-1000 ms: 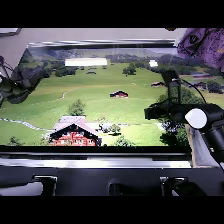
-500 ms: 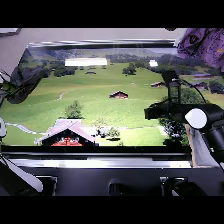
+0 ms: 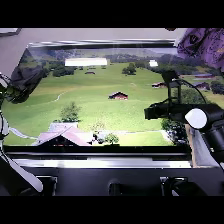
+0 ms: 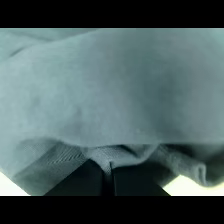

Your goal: Fold the clothes and pants, and hang the long-sleeved shirts on hangers.

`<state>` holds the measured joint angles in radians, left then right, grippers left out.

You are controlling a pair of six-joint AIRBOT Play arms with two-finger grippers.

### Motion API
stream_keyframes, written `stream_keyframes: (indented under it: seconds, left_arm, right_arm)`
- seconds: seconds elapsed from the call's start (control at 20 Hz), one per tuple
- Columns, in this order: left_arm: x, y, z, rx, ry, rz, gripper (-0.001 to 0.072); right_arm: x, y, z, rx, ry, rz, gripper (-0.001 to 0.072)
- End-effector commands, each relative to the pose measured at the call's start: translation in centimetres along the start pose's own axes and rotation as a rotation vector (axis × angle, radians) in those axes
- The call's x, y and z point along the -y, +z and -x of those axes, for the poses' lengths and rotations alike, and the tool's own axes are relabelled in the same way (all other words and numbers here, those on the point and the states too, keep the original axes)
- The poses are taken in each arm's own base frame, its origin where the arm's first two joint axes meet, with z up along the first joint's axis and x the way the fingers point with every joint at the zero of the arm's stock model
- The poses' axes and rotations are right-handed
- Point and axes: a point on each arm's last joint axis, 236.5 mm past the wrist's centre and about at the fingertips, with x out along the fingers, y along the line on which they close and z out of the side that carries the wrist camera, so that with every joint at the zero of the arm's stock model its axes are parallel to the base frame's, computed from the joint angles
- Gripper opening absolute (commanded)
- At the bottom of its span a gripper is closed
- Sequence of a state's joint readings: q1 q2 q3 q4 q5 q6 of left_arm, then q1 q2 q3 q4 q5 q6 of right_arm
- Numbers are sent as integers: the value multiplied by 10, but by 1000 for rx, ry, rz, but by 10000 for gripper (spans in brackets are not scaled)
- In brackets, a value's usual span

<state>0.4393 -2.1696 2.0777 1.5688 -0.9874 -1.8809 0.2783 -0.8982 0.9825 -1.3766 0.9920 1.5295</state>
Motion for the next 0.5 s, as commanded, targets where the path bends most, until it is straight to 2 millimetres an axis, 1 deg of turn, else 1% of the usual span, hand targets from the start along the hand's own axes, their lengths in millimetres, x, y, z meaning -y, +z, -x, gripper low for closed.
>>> stream_keyframes:
  seconds: [0.0, 0.05, 0.1, 0.2, 0.3, 0.4, 0.45]
  left_arm:
    - [53, -16, 36, -69, -154, -91, 8]
    - [77, -23, 58, -87, -214, -144, 8]
    - [99, -32, 81, -103, -270, -162, 7]
    - [141, -57, 135, -125, -360, -200, 7]
    - [179, -97, 191, -150, -436, -270, 8]
    - [214, -150, 250, -185, -523, -356, 8]
    - [228, -177, 275, -201, -564, -393, 8]
  right_arm:
    - [-1, 0, 0, 1, 1, 0, 35]
    - [0, 0, 0, 1, 1, 1, 35]
    - [-1, 0, 0, 1, 1, 0, 35]
    - [-1, 0, 0, 1, 1, 0, 35]
    - [0, 0, 0, 1, 1, 1, 35]
    - [-1, 0, 0, 1, 1, 0, 35]
    - [-1, 0, 0, 0, 1, 0, 35]
